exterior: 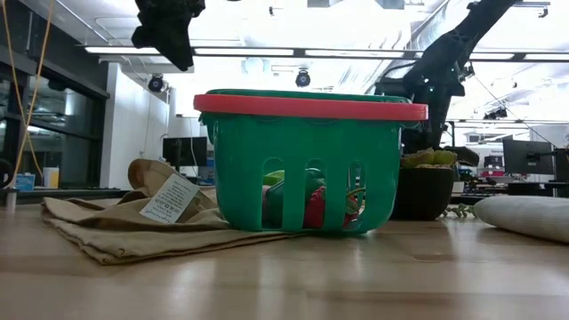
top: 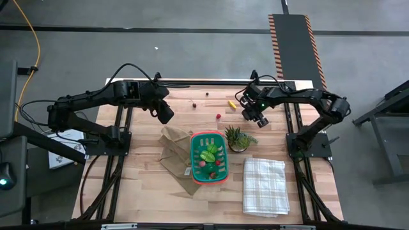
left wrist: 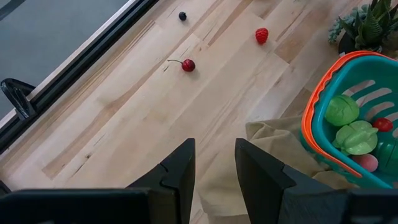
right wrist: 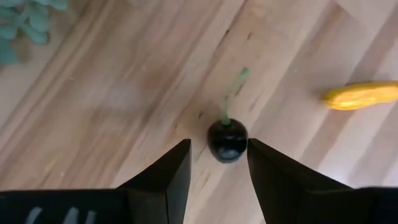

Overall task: Pick and placing Produce into tupperware
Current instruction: Put the black cherry into the green basket

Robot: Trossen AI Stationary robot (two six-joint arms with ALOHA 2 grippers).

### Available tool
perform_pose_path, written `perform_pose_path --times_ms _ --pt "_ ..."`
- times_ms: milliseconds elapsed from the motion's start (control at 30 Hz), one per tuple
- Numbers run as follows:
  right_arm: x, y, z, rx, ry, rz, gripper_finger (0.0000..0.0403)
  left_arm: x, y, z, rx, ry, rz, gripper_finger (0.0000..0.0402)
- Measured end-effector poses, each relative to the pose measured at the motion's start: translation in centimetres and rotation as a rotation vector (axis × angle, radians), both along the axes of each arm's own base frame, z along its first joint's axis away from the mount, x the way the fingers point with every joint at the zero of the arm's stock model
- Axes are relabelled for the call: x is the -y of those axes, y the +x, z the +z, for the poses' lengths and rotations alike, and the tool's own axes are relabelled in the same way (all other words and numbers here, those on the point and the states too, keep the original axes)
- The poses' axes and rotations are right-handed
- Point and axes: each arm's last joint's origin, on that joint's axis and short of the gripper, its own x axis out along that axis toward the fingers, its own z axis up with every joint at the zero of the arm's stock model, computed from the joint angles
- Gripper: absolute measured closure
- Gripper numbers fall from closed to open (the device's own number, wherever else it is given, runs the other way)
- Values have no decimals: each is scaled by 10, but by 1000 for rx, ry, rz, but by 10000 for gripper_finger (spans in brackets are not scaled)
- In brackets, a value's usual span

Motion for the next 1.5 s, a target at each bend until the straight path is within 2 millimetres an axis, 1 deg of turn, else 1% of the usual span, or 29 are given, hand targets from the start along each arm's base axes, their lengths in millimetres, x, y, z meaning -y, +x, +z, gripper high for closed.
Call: perform_pose_path --times_ms 267,767,1500 --pt "1 2 -7 -18 6 -5 254 0 0 0 -5 -2 0 300" --pt "1 2 -8 -19 11 -14 254 0 0 0 -5 -2 0 300" --pt "1 2 -8 -23 21 -31 297 0 0 0 -4 -2 1 300"
